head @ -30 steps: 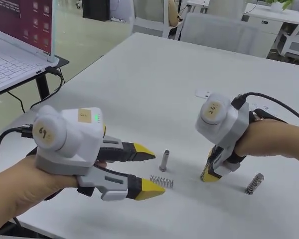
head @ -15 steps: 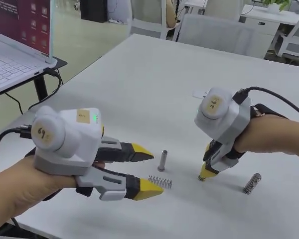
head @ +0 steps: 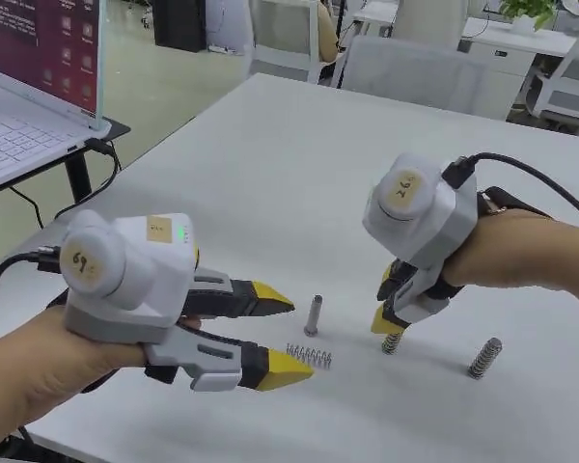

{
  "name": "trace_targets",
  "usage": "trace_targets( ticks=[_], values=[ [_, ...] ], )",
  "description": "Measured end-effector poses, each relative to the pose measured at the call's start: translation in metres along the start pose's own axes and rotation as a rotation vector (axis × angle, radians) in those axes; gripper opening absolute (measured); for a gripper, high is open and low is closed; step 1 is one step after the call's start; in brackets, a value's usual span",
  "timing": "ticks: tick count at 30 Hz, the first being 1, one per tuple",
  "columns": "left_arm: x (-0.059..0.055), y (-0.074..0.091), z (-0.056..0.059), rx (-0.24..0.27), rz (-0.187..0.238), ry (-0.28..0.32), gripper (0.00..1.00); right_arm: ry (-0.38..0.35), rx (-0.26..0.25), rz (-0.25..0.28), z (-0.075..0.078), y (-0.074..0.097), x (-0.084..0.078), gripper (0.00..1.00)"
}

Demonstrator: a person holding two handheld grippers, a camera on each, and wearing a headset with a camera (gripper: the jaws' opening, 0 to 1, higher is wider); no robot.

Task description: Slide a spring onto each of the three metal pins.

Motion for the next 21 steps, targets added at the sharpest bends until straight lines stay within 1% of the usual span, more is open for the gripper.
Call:
trace_targets(
  ticks=[6, 9, 21],
  values=[
    [0.001, 0.001, -0.001, 0.004, 0.004, -0.001, 0.35, 0.021, 0.000, 0.010, -0.005, 0.003, 0.010, 0.23],
    [0.001, 0.002, -0.002, 0.005, 0.006, -0.001, 0.35, 0.025, 0.010, 0.021, -0.009, 0.004, 0.015, 0.23],
    [0.002, 0.006, -0.002, 0.011, 0.008, -0.003, 0.35, 0.046, 0.027, 0.022, -0.019, 0.002, 0.022, 0.22]
  ],
)
Point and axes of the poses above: the centre of the closed fingertips' face, and the gripper's own axes: y roughly backward along the fingers, z roughly to its right, x roughly out of its top, the point moved 2 cm from there along y, roughly backward along the fingers, and after that the axes turned 13 degrees about x, right-handed, at the moved point
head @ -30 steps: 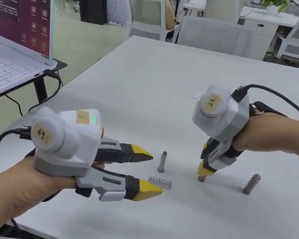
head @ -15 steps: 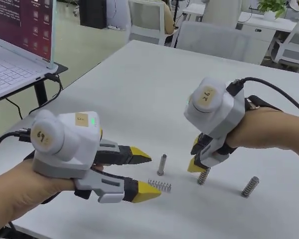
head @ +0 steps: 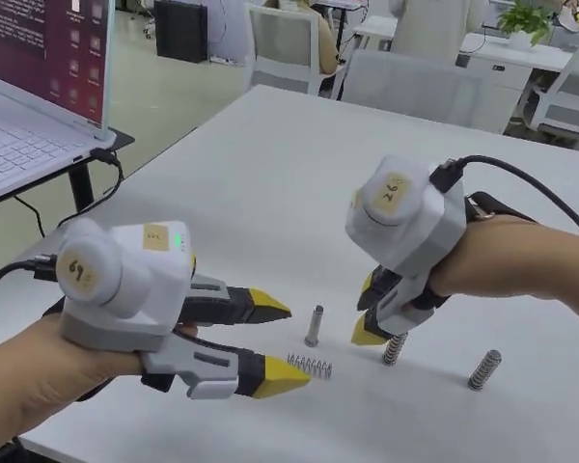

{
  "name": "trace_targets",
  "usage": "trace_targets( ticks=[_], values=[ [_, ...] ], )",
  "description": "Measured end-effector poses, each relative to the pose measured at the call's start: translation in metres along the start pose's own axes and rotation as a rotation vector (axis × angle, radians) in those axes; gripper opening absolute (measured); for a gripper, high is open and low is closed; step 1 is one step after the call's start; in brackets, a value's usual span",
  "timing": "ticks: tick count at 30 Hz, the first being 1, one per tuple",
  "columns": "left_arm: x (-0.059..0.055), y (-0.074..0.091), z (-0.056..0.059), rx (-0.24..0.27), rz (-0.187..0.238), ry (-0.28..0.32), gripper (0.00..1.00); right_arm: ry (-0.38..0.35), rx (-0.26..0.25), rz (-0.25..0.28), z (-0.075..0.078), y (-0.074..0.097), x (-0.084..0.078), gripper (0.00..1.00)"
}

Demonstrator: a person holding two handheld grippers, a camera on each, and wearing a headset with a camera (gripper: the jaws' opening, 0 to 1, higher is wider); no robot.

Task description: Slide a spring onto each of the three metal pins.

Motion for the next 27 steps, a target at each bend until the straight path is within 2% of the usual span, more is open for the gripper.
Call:
trace_targets(
  ticks=[12, 27],
  values=[
    [-0.002, 0.003, 0.000, 0.008, -0.002, 0.002, 0.35, 0.014, 0.018, -0.005, -0.006, -0.006, 0.005, 0.22],
    [-0.009, 0.002, -0.002, 0.011, -0.014, 0.011, 0.35, 0.026, 0.072, -0.028, -0.012, -0.034, 0.005, 0.20]
  ],
)
Point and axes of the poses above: the centre of the closed fingertips' face, and the gripper's own axes: y roughly backward along the fingers, z roughly to its right, x roughly out of its top, the point moved 2 cm from there along y, roughly backward along the fingers, and after that the axes turned 13 degrees about x, right-handed, at the moved point
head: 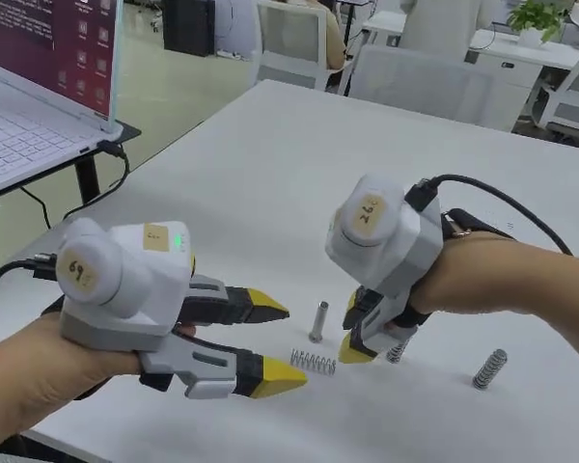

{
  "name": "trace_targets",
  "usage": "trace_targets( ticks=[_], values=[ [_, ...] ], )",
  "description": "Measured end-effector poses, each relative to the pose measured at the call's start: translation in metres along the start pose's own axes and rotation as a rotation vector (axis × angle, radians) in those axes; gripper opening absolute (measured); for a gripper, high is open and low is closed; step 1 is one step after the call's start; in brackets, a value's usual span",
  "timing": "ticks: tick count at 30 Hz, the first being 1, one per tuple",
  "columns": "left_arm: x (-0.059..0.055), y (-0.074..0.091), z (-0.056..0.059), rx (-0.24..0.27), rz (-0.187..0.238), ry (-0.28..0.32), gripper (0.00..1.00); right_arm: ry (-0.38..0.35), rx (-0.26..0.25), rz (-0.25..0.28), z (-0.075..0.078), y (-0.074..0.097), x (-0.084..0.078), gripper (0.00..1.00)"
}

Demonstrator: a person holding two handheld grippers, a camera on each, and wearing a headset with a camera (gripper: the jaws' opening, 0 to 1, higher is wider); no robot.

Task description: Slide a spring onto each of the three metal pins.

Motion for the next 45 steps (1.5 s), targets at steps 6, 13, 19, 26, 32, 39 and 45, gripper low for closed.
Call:
trace_targets(
  ticks=[6, 13, 19, 26, 32, 39, 45],
  values=[
    [-0.003, 0.000, -0.001, 0.000, -0.007, 0.005, 0.35, -0.003, 0.012, -0.007, 0.002, -0.012, -0.006, 0.18],
    [-0.005, 0.000, 0.000, 0.001, -0.012, 0.009, 0.35, -0.012, 0.027, -0.007, 0.003, -0.021, -0.006, 0.17],
    [-0.005, 0.001, -0.002, 0.008, -0.010, 0.018, 0.35, -0.015, 0.034, -0.010, 0.006, -0.028, -0.006, 0.15],
    [-0.005, 0.003, -0.002, 0.013, -0.007, 0.025, 0.34, -0.016, 0.041, -0.009, 0.005, -0.032, -0.005, 0.15],
    [-0.005, 0.004, -0.003, 0.016, -0.007, 0.028, 0.33, -0.016, 0.043, -0.006, 0.007, -0.036, -0.002, 0.15],
    [-0.005, 0.004, -0.002, 0.016, -0.011, 0.033, 0.33, -0.015, 0.047, -0.008, 0.008, -0.039, -0.001, 0.14],
    [-0.003, 0.003, 0.000, 0.017, -0.010, 0.034, 0.33, -0.014, 0.048, -0.012, 0.009, -0.040, -0.002, 0.14]
  ],
)
Point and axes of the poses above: the centre of the closed fingertips' face, and the gripper's own axes: y roughly backward along the fingers, z roughly to its right, x roughly out of its top, the point moved 2 cm from there along y, roughly backward along the fingers, and after that the axes turned 13 degrees about x, right-handed, at the moved point
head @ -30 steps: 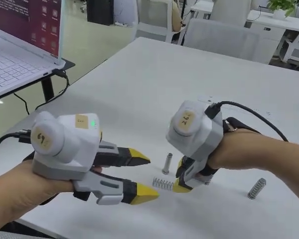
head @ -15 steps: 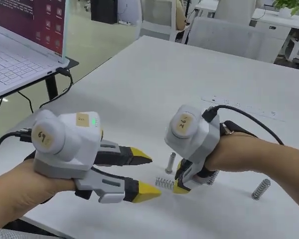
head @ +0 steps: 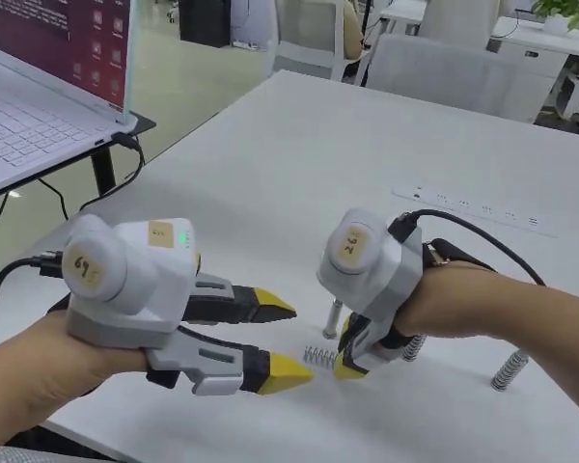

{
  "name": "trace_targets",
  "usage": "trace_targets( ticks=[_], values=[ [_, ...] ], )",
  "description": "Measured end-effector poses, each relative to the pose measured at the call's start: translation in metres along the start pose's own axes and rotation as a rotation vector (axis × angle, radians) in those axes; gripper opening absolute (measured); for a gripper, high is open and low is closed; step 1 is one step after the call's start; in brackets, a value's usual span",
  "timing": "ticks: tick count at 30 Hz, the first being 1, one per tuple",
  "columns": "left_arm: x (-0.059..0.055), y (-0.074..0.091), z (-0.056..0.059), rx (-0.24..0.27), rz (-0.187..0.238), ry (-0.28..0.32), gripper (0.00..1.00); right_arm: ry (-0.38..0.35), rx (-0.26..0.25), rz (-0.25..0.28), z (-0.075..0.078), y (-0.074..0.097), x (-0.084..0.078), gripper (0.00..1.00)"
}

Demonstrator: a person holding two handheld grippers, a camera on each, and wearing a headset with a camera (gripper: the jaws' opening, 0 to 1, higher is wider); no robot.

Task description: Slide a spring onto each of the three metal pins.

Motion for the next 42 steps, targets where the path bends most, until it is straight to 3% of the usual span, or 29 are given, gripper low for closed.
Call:
trace_targets(
  ticks=[42],
  values=[
    [-0.010, 0.002, -0.006, 0.011, -0.011, 0.015, 0.32, 0.005, 0.021, -0.025, 0.000, -0.005, 0.002, 0.08]
  ],
)
Point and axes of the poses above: the centre of the closed fingertips' face, and the gripper's own axes: y roughly backward along the fingers, z roughly to its right, x roughly out of its top, the point moved 2 cm from there along y, roughly backward along the fingers, and after that the axes turned 13 degrees about x, right-handed, at the moved point
